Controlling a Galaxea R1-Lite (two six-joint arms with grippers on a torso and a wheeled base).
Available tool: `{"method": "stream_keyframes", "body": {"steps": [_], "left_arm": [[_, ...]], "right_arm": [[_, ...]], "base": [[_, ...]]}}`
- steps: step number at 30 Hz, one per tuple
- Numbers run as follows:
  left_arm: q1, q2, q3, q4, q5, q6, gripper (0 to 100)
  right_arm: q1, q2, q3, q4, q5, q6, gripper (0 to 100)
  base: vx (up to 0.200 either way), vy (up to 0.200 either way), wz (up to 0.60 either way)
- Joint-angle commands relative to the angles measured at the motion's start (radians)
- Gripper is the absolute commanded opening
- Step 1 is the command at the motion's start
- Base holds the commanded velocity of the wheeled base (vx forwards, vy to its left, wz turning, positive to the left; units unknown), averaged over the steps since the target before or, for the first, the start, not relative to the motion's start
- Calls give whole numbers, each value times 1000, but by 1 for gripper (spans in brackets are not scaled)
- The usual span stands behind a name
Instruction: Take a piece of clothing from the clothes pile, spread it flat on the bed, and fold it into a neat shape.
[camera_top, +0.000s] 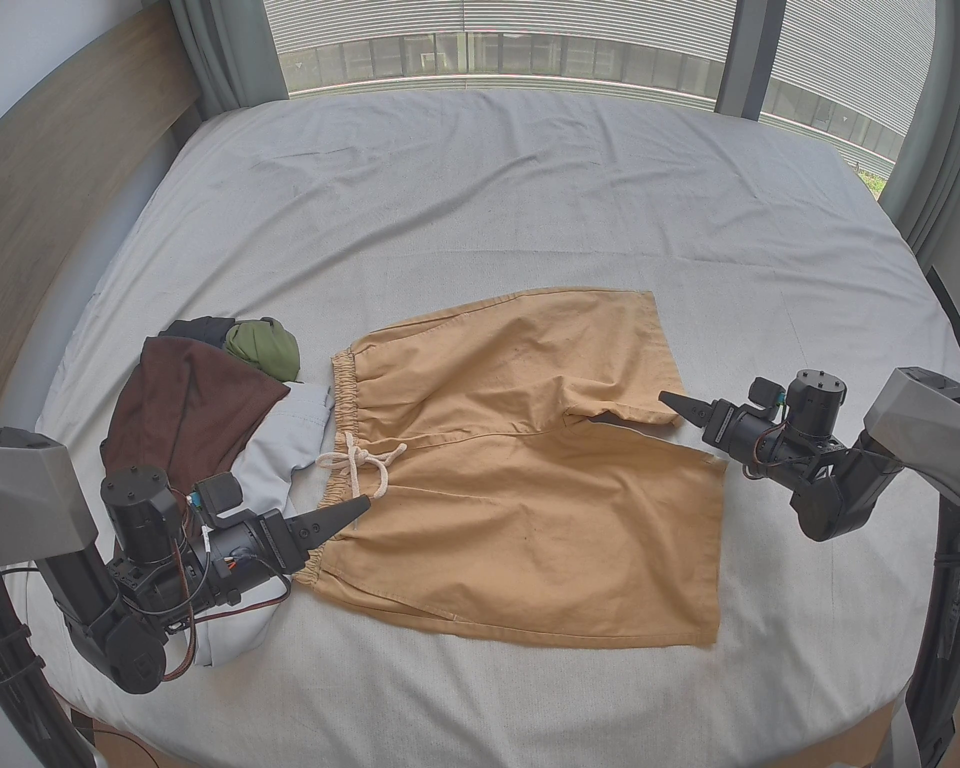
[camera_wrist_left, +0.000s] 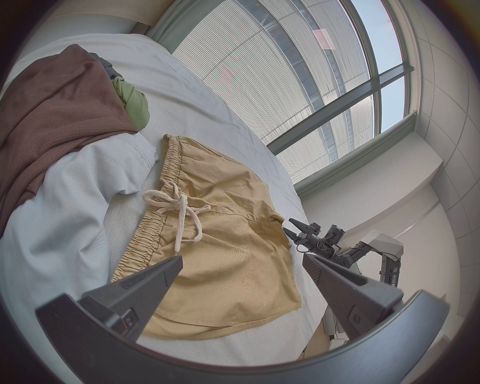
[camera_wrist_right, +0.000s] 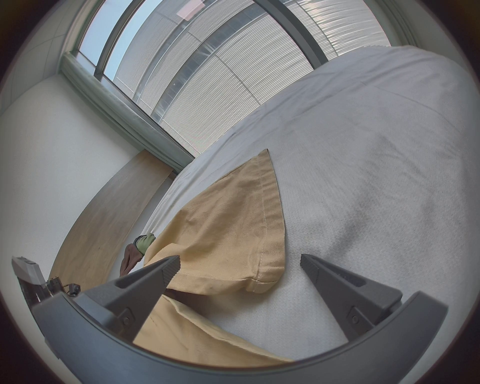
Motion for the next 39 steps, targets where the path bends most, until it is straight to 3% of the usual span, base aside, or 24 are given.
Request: {"method": "stream_keyframes", "body": {"steps": [1, 13, 21, 22, 33, 39], "left_arm": [[0, 2, 0, -1, -1, -1, 100], [0, 0, -2, -1, 1, 1, 100], [2, 2, -3, -1, 7, 1, 100], [2, 2, -3, -1, 7, 1, 100], [0, 15, -6, -1, 11, 2, 100], [-1, 17, -6, -1, 11, 2, 100]], "right_arm": [[9, 30, -23, 18, 0, 14, 100], [26, 31, -32, 30, 2, 100, 100], [21, 31, -18, 29, 0, 112, 100], [21, 31, -18, 27, 2, 113, 0], [-13, -1, -15, 32, 0, 103, 0], [-27, -13, -9, 58, 0, 54, 0]], "base": [[0, 0, 0], [0, 0, 0], [0, 0, 0], [0, 0, 0], [0, 0, 0], [0, 0, 0]]}}
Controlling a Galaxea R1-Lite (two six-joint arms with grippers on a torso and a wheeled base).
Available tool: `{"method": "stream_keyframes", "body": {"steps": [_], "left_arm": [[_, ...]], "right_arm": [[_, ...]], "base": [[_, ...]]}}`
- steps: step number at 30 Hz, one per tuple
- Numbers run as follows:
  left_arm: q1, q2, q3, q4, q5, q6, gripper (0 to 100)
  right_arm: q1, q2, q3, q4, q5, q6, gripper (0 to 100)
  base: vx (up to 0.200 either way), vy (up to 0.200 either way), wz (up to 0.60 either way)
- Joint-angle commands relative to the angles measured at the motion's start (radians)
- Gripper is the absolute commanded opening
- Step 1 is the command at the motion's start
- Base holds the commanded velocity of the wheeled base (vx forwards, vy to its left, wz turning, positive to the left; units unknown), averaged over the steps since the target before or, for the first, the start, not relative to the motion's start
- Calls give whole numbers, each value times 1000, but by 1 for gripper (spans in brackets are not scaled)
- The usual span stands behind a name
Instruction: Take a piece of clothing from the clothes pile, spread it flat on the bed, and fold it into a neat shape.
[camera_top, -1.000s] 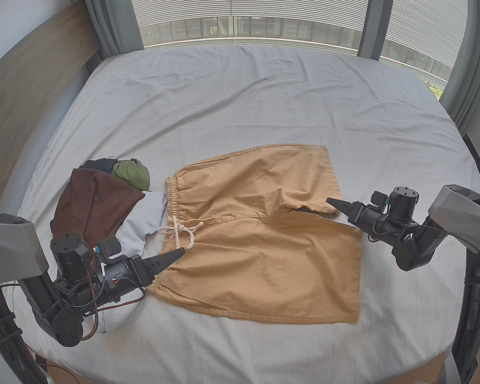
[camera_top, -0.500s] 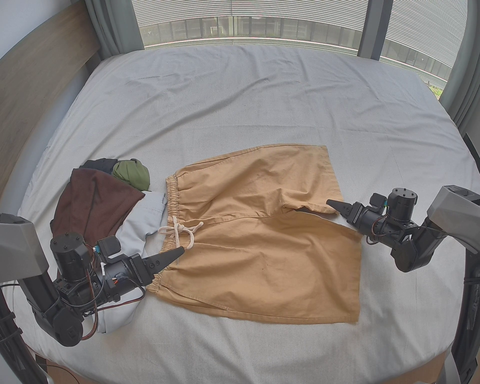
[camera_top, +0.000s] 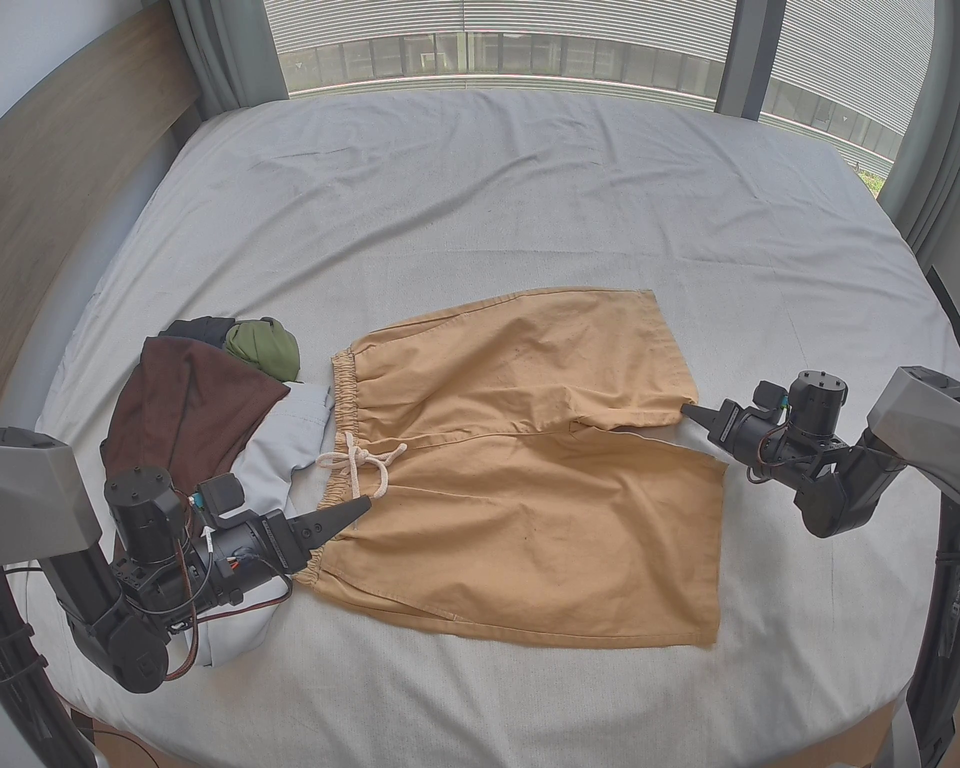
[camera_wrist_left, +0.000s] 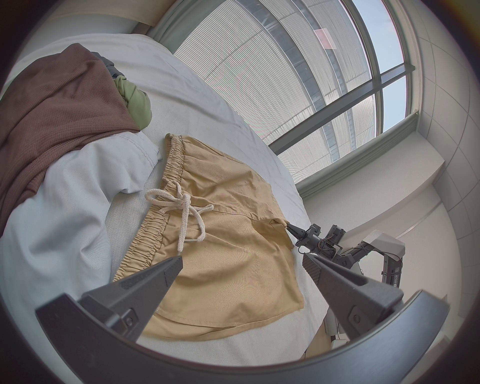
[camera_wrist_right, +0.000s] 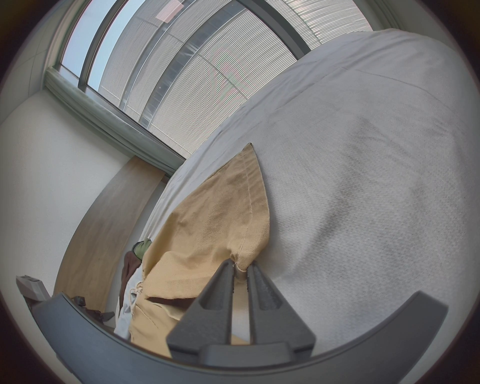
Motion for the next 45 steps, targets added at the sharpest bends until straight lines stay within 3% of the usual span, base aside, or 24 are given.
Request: {"method": "stream_keyframes", "body": {"steps": [1, 6, 21, 22, 32, 39, 45], "left_arm": [[1, 4, -1, -1, 0, 0, 100], [2, 6, -2, -1, 1, 0, 100], [7, 37, -7, 1, 24, 35, 100], [7, 37, -5, 1, 24, 35, 100], [14, 32, 19, 2, 47, 35, 100], [41, 38, 65, 4, 60, 33, 100], [68, 58, 94, 6, 60, 49, 100]], "right_arm": [[-14, -22, 6, 27, 0, -33, 0], [-26, -21, 10, 43, -1, -91, 0], [-41, -22, 24, 43, -1, -129, 0], [-41, -22, 26, 43, -1, -129, 100], [-76, -117, 161, 4, -3, -228, 100], [-44, -285, 362, -82, 0, -228, 100], [-10, -311, 418, -115, -1, -226, 100]], "base": [[0, 0, 0], [0, 0, 0], [0, 0, 0], [0, 0, 0], [0, 0, 0], [0, 0, 0], [0, 0, 0]]}}
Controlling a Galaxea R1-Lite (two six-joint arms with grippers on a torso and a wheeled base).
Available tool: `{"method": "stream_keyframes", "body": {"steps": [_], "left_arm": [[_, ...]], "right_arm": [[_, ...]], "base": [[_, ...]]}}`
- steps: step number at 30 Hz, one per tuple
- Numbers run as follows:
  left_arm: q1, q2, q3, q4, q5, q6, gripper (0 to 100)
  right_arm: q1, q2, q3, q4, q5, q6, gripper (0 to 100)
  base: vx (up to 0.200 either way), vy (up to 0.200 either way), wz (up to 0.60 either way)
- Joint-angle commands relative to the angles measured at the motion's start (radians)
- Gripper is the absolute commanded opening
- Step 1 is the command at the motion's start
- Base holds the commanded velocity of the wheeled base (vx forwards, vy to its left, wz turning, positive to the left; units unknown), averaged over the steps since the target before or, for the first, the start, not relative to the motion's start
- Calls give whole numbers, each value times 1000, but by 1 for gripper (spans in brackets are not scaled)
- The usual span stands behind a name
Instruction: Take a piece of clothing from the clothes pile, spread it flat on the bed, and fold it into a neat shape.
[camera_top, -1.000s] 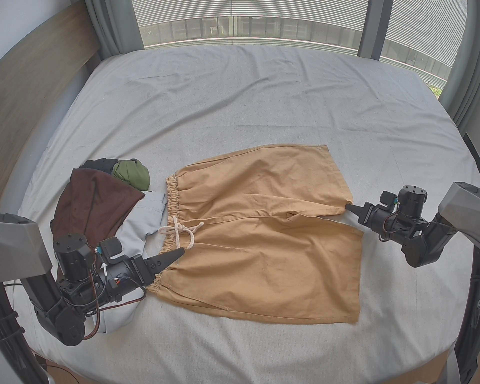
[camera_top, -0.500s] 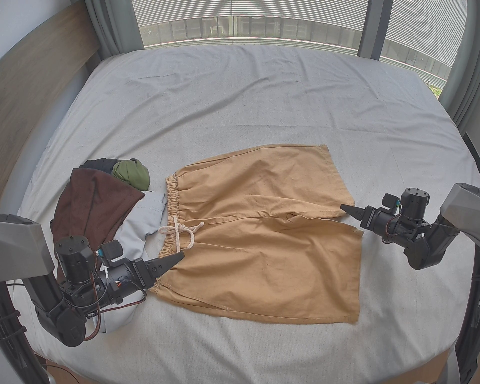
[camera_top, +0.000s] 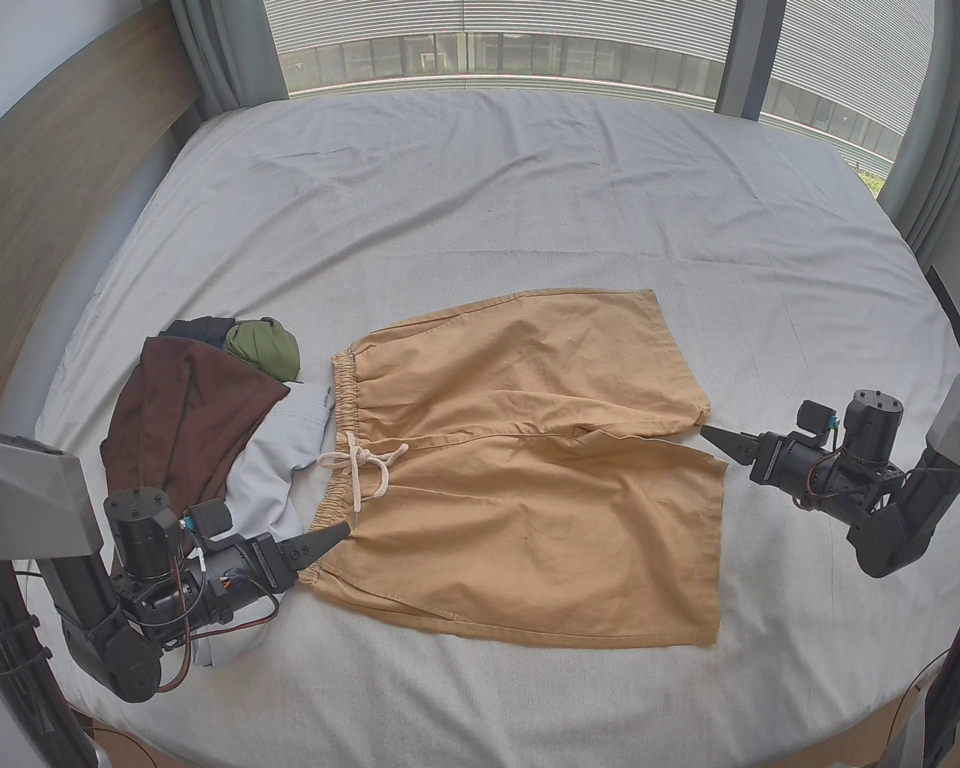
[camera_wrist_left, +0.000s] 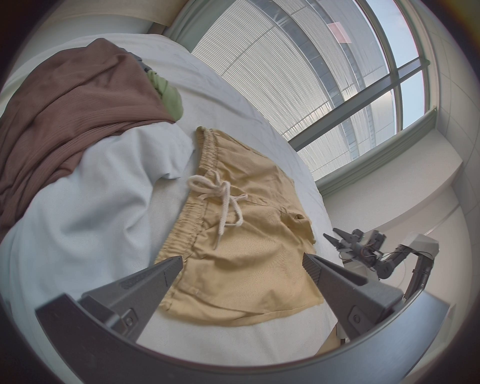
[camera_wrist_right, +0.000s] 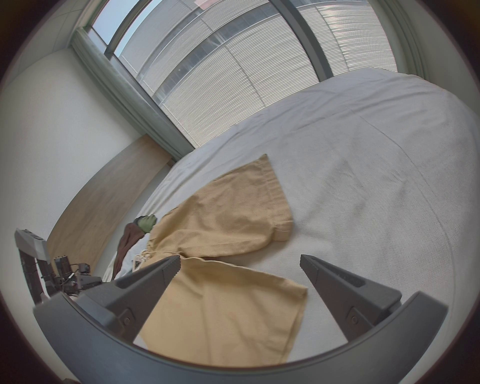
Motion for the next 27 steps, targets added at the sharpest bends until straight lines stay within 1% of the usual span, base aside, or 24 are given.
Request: {"method": "stream_keyframes", "body": {"steps": [1, 3, 6, 18, 21, 27], "left_arm": [[29, 34, 29, 1, 2, 20, 100], [48, 56, 38, 1, 1, 46, 100], [69, 80, 54, -1, 1, 61, 100], [66, 131, 55, -1, -1, 64, 100], [66, 168, 32, -2, -2, 70, 100], [60, 163, 14, -4, -4, 63, 100]], "right_arm": [[18, -61, 44, -33, -1, -1, 100], [15, -58, 46, -43, -1, -1, 100], [11, -56, 55, -46, 1, -1, 100], [11, -45, 58, -73, 1, -1, 100], [17, -42, 64, -76, 1, -1, 100], [18, -28, 69, -86, 1, -1, 100]], "base": [[0, 0, 0], [0, 0, 0], [0, 0, 0], [0, 0, 0], [0, 0, 0], [0, 0, 0]]}}
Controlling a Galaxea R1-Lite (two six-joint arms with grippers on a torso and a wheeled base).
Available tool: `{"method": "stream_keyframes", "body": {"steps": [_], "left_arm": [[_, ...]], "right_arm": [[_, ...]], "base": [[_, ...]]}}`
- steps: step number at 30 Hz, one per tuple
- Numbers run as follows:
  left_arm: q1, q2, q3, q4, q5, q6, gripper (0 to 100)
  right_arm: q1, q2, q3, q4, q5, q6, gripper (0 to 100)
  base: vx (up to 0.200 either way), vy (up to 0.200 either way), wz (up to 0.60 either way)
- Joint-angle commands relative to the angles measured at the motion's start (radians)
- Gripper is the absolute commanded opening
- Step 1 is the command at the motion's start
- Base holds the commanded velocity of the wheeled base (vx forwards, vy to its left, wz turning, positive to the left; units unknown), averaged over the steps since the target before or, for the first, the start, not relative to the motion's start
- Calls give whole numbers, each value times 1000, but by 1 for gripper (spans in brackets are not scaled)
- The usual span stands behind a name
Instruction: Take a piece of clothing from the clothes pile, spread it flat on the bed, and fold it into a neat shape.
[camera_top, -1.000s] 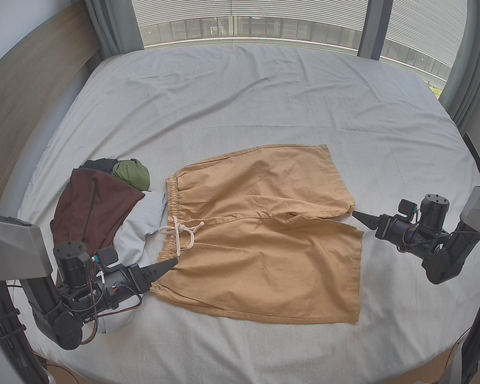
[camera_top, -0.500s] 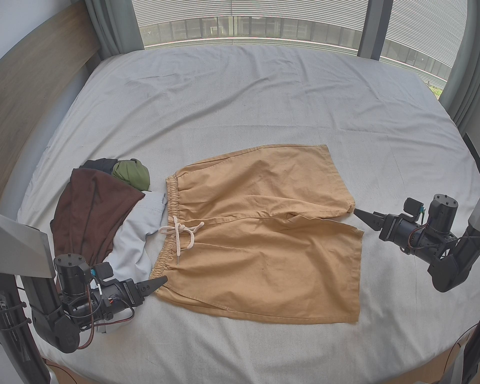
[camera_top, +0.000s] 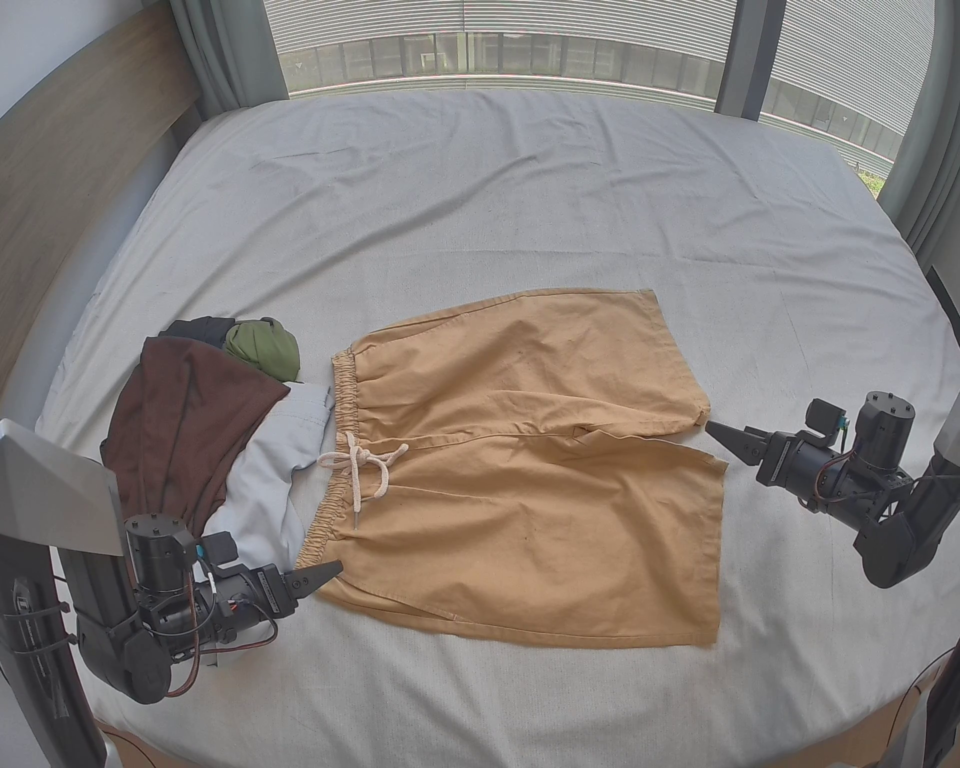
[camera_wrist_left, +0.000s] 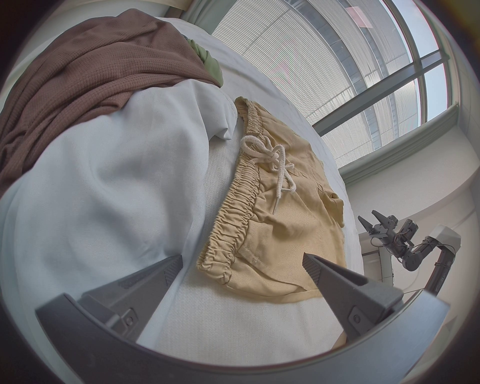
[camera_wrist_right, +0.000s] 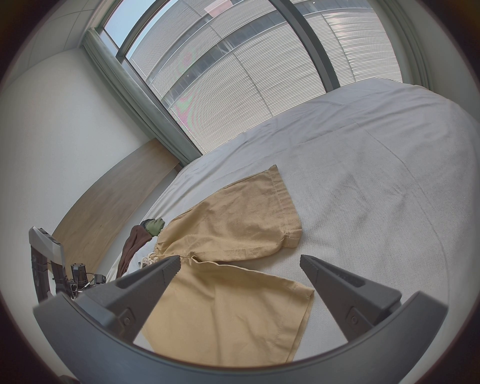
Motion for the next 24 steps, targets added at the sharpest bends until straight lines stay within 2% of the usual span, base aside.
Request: {"method": "stream_keyframes", "body": {"steps": [1, 15, 16, 24], "left_arm": [[-5, 13, -11, 0, 0, -4, 100], [-16, 18, -27, 0, 0, -7, 100], [-16, 18, -27, 0, 0, -7, 0], [-16, 19, -27, -2, 0, -5, 0]], "right_arm": [[2, 19, 3, -1, 0, 0, 100], [2, 20, 7, -2, 0, 0, 100], [2, 20, 7, -2, 0, 0, 100], [2, 20, 20, -2, 0, -1, 100]], "base": [[0, 0, 0], [0, 0, 0], [0, 0, 0], [0, 0, 0]]}}
